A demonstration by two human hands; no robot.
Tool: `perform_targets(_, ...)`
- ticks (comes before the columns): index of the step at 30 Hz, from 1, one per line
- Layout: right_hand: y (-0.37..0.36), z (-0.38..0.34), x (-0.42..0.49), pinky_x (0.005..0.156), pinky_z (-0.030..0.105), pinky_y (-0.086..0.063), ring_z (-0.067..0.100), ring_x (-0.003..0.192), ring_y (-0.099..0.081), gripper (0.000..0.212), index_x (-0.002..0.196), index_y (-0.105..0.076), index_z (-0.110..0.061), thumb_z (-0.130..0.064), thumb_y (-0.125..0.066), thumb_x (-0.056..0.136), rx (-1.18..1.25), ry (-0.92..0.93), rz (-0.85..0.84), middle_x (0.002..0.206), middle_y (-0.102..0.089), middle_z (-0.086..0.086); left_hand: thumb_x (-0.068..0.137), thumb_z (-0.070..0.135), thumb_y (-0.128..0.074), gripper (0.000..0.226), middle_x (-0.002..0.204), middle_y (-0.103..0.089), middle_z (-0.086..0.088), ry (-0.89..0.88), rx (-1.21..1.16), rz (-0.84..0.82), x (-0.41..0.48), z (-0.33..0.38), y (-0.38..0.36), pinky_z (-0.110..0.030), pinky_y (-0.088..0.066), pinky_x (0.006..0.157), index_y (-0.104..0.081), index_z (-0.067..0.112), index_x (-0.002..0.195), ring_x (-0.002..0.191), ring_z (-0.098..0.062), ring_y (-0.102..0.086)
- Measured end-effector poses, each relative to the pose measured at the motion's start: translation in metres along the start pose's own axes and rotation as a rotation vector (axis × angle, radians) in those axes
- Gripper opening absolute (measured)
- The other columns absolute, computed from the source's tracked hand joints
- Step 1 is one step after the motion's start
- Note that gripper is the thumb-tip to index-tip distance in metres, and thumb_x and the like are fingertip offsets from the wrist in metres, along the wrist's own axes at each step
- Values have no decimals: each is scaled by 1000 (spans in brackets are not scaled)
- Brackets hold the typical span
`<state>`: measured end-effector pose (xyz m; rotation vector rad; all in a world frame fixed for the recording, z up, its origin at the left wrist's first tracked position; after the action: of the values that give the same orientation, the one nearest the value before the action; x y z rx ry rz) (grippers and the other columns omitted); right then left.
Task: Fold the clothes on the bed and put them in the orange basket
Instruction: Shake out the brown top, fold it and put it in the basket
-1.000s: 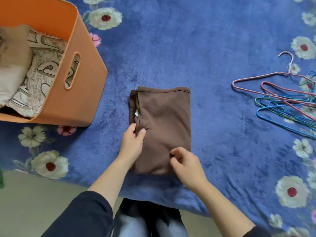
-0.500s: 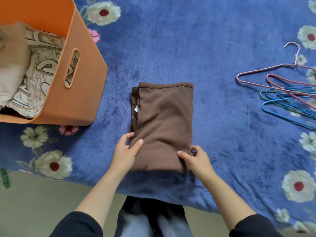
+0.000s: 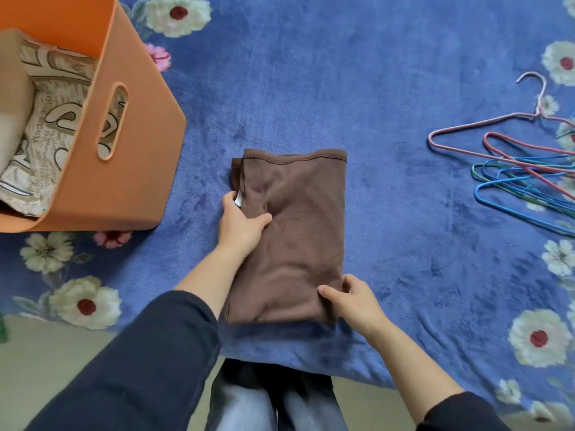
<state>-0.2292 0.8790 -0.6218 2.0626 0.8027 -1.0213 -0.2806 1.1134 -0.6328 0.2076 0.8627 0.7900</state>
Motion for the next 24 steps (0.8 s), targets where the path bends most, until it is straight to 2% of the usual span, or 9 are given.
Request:
perform_targets(3, 4, -4, 3, 69, 29, -41, 13, 71, -52, 21, 77, -52, -13, -26, -66, 84, 4, -18, -17, 76, -56, -3, 80, 32, -76, 60, 124, -60, 3, -10, -45, -96, 7, -10, 9, -28, -43, 97, -45, 22, 131, 113, -14, -57)
perform_targets(7, 8, -3, -1, 48, 23, -42, 6, 49, -46, 24, 83, -49, -15, -16, -72, 77, 269, -110, -91, 68, -49, 0, 59, 53, -77, 103, 138, -50, 8, 79, -125, -351, -16, -46, 21, -38, -41, 108, -23, 34, 144, 119, -9, -55)
perform_targets(9, 12, -6, -2, 56, 26, -49, 12, 58, -57, 45, 108, -55, -20, -13, -73, 68, 491, -142, -122, 85, -64, 1, 61, 47, -76, 105, 146, -43, 9, 114, -98, -389, -31, -60, 23, -40, -40, 108, -14, 43, 146, 123, -12, -53)
perform_targets(12, 30, -24, 3, 77, 42, -50, 24, 89, -58, 66, 130, -49, -44, -11, -62, 75, 674, -100, -270, 114, -69, -2, 80, 34, -71, 81, 133, -54, 13, 289, -319, -346, -41, -70, 20, -29, -54, 84, -23, 49, 143, 108, -11, -62)
perform_targets(15, 44, -63, 5, 51, 20, -37, 10, 66, -53, 38, 112, -71, -29, -16, -44, 89, 677, -67, -367, 98, -68, -3, 90, 46, -57, 44, 99, -71, -1, 506, -579, -447, -36, -61, 11, -31, -55, 70, -55, 25, 129, 84, -17, -70)
perform_targets(17, 51, -89, 11, 38, 15, -34, 5, 41, -49, 40, 74, -71, -15, -17, -38, 96, 852, -113, -267, 59, -63, -3, 98, 28, -43, 24, 75, -65, -2, 515, -722, -402, -30, -47, 16, -22, -50, 61, -62, 13, 98, 64, -9, -61)
perform_targets(18, 55, -103, 15, 37, 14, -39, 7, 39, -53, 35, 74, -65, -12, -17, -39, 97, 963, -112, -212, 54, -62, 0, 98, 22, -40, 24, 68, -64, -1, 525, -801, -367, -27, -37, 22, -20, -51, 54, -60, 12, 90, 56, -7, -59)
perform_targets(20, 57, -124, 22, 51, 19, -54, 17, 57, -68, 20, 88, -60, -8, -17, -44, 96, 1043, -54, -132, 68, -69, 11, 99, 20, -36, 26, 64, -68, -3, 462, -808, -263, -21, -21, 34, -21, -55, 50, -58, 12, 88, 52, -10, -65)
perform_targets(24, 51, -133, 45, 64, 27, -46, 15, 71, -55, 20, 107, -64, -7, -8, -57, 87, 515, 116, 157, 84, -60, 4, 87, 21, -48, 9, 76, -62, -3, 200, -578, 13, -11, 1, 46, -26, -49, 67, -54, 18, 80, 68, -15, -60)
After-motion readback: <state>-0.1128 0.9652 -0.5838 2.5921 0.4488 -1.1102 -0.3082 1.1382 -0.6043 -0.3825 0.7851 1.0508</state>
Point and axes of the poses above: each hand's wrist, its own x-axis towards the middle knuckle, its own y-axis out of the back of the hand, z = x × y, the point moved 3 cm from there along x, towards the middle knuckle
